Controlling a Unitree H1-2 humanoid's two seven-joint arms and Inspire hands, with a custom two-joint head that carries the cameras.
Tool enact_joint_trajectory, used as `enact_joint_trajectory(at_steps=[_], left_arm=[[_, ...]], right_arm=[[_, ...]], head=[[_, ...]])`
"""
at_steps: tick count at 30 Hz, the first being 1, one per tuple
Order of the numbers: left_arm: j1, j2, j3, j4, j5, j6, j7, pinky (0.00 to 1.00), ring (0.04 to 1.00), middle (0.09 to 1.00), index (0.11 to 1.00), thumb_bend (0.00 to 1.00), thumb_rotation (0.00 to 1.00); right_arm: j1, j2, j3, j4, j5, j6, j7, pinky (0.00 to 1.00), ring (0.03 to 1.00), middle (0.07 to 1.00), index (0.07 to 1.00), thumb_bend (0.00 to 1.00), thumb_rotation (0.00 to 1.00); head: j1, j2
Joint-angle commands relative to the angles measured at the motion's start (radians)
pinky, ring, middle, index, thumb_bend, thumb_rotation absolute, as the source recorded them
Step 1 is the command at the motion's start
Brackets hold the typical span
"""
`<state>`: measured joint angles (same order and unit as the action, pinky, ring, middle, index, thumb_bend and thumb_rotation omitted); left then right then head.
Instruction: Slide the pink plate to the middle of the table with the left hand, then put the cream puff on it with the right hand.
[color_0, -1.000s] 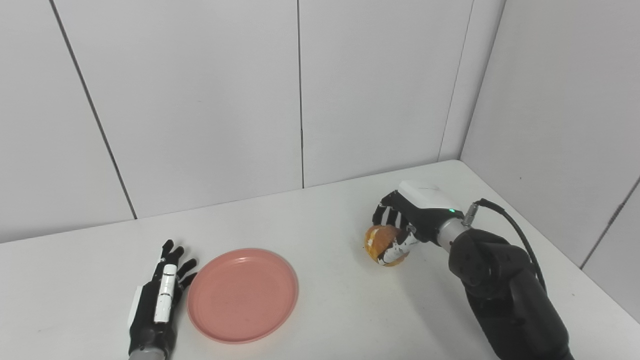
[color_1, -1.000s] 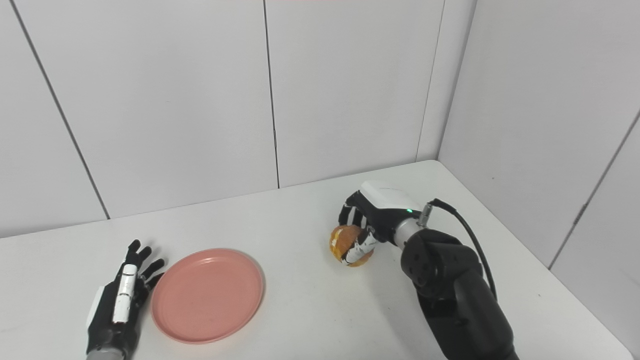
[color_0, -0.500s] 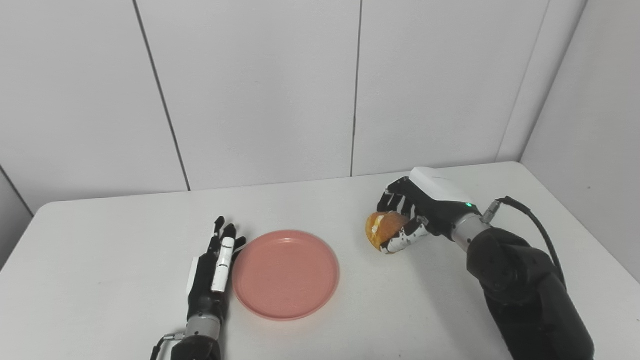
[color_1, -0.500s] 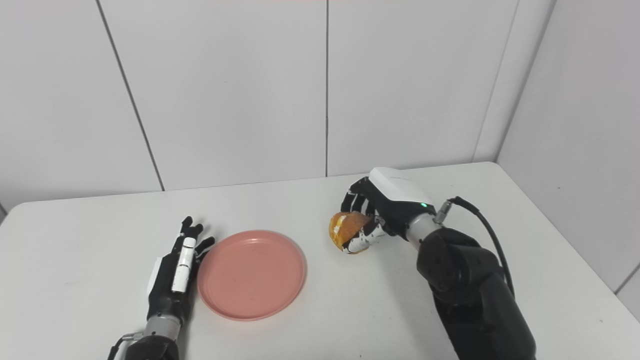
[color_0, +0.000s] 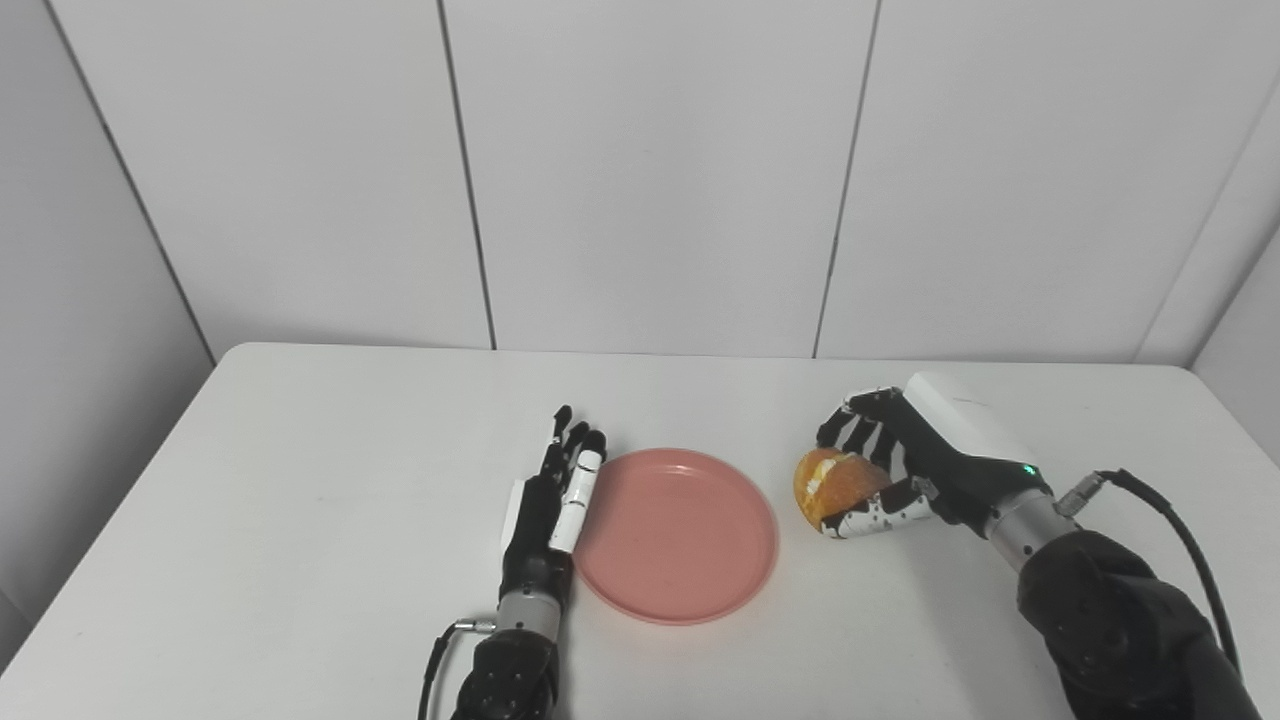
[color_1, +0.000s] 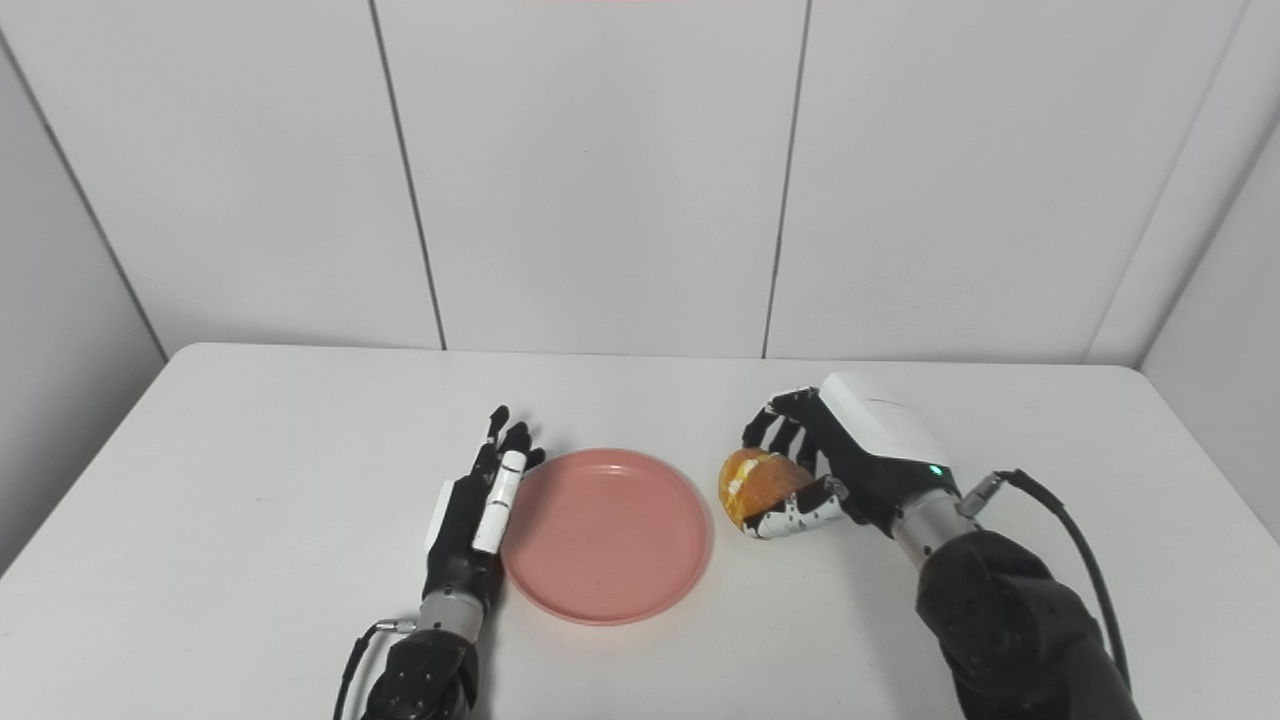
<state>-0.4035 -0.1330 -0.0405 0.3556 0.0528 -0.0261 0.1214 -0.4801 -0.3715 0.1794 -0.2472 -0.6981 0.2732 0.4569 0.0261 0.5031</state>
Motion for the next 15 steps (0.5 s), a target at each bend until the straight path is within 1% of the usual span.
enact_joint_trajectory(at_steps=[1,3,7,9,12,14,15], left_arm=[[0.015,-0.035,-0.016,0.058,0.003,0.033,-0.003,0.89,0.866,0.950,1.000,0.66,0.88],[0.015,-0.032,-0.014,0.062,0.002,0.026,-0.003,0.89,0.864,0.950,1.000,0.66,0.88],[0.014,-0.026,-0.009,0.067,0.001,0.017,-0.002,0.86,0.856,0.948,1.000,0.66,0.88],[0.014,-0.025,-0.004,0.068,-0.006,0.018,-0.004,0.85,0.854,0.948,1.000,0.66,0.87],[0.015,-0.023,-0.001,0.069,-0.007,0.021,-0.004,0.85,0.854,0.947,1.000,0.65,0.87],[0.016,-0.021,-0.001,0.069,-0.009,0.021,-0.007,0.86,0.855,0.949,1.000,0.65,0.87],[0.016,-0.020,-0.001,0.070,-0.010,0.020,-0.009,0.86,0.856,0.948,1.000,0.65,0.86]], right_arm=[[-0.057,0.006,0.008,-0.005,0.019,-0.047,-0.029,0.22,0.357,0.448,0.527,0.51,0.00],[-0.071,0.019,0.035,0.001,0.009,-0.041,-0.028,0.21,0.360,0.445,0.525,0.51,0.00],[-0.098,0.045,0.078,0.019,-0.014,-0.027,-0.029,0.21,0.363,0.443,0.523,0.51,0.00],[-0.113,0.063,0.102,0.029,-0.032,-0.009,-0.021,0.20,0.362,0.443,0.522,0.51,0.00],[-0.131,0.089,0.129,0.052,-0.052,-0.008,-0.024,0.21,0.369,0.451,0.520,0.51,0.00],[-0.142,0.107,0.141,0.067,-0.060,-0.003,-0.024,0.24,0.384,0.459,0.517,0.52,0.00],[-0.147,0.117,0.146,0.076,-0.060,-0.002,-0.024,0.28,0.396,0.462,0.516,0.52,0.00]], head=[[0.002,-0.002],[-0.001,-0.009],[-0.006,-0.019],[-0.007,-0.023],[-0.013,-0.027],[-0.015,-0.028],[-0.017,-0.030]])
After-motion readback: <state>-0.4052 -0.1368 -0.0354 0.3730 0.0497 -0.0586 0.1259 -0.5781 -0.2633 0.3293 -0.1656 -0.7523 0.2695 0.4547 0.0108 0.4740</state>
